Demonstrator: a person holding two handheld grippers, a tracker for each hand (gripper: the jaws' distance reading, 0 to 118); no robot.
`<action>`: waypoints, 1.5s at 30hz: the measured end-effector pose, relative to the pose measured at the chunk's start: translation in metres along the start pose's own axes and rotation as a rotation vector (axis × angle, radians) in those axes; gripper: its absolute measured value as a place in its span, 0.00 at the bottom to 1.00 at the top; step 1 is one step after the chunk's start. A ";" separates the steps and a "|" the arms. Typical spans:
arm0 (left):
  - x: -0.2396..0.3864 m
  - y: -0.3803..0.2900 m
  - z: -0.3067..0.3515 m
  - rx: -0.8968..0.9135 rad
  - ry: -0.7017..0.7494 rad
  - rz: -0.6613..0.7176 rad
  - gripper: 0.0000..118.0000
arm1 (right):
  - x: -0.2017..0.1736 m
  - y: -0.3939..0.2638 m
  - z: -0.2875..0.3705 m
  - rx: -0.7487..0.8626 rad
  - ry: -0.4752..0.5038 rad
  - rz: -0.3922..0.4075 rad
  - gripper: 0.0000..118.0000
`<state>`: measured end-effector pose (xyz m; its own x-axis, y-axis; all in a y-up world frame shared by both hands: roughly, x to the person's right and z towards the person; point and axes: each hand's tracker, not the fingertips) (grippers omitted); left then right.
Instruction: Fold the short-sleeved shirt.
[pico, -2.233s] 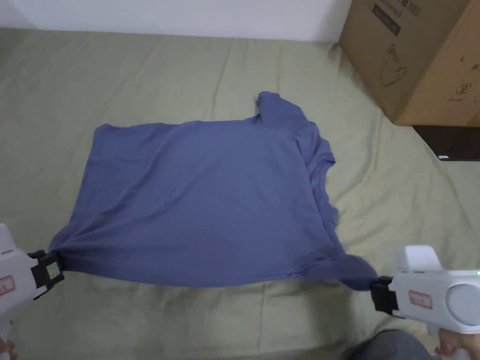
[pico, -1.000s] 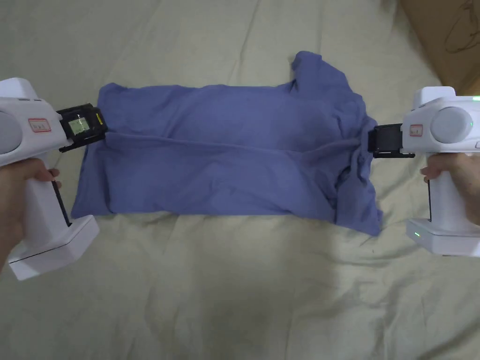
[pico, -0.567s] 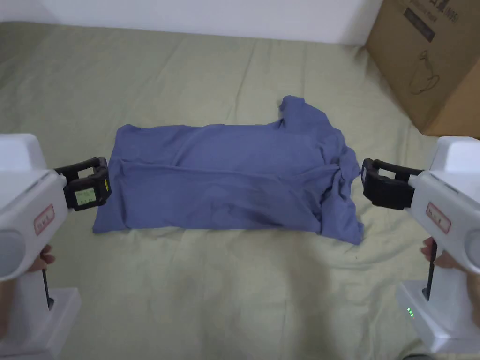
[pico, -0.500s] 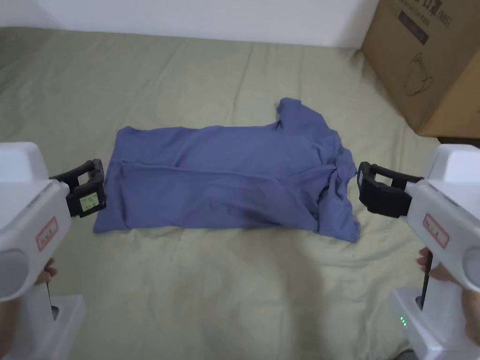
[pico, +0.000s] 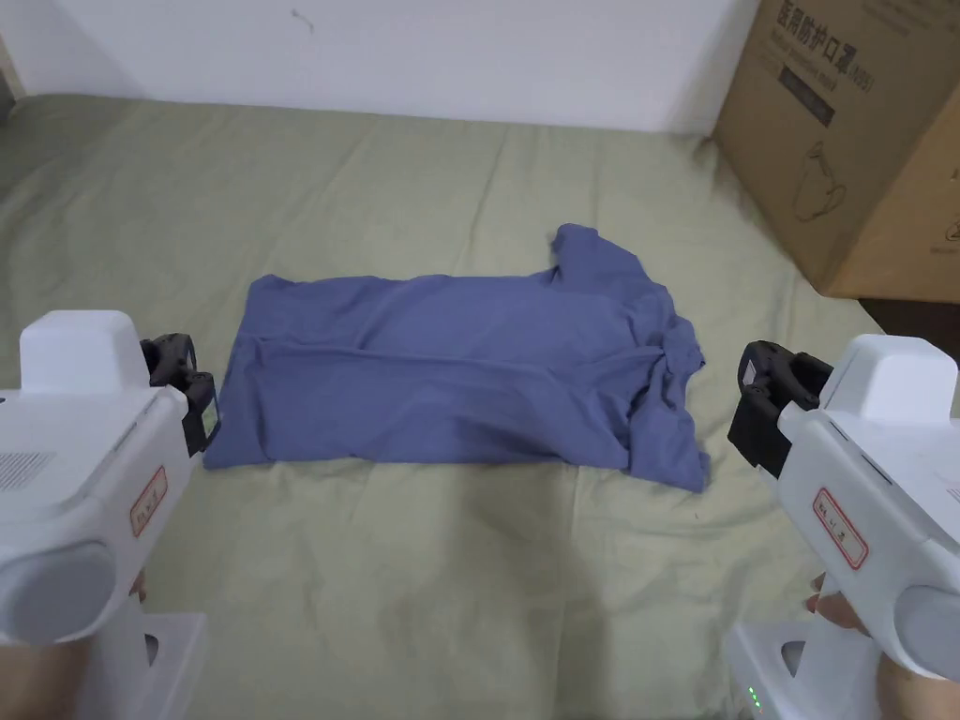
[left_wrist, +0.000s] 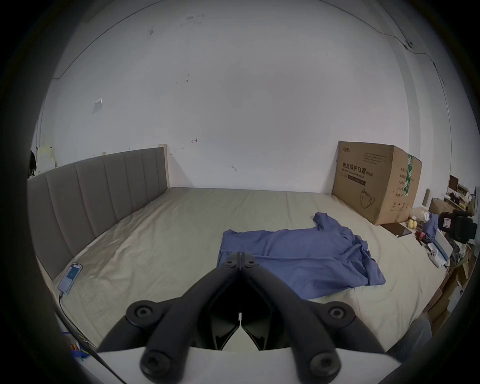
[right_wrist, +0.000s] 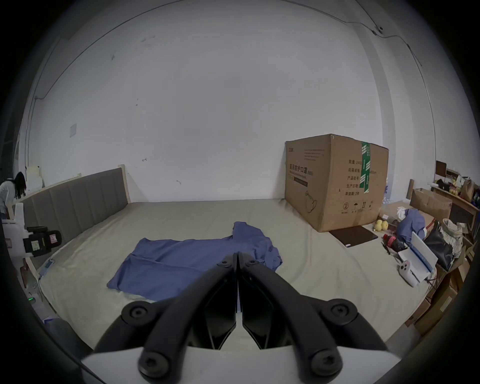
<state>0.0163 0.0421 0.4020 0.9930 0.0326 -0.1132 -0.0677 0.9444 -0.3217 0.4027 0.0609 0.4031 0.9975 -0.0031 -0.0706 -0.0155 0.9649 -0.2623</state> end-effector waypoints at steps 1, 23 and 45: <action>-0.003 0.003 -0.006 -0.012 0.011 -0.021 0.00 | -0.001 0.001 0.000 -0.002 0.002 0.004 0.00; -0.046 -0.068 -0.267 -0.880 0.144 0.140 0.77 | -0.005 -0.010 -0.050 -0.130 0.099 0.041 0.00; -0.027 -0.013 -0.194 -0.597 0.005 0.137 0.00 | 0.060 -0.009 -0.213 -0.603 -0.023 -0.107 0.80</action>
<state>-0.0286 -0.0342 0.2266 0.9712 0.1381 -0.1944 -0.2384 0.5855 -0.7749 0.4479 -0.0037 0.1966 0.9968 -0.0802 0.0051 0.0555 0.6404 -0.7660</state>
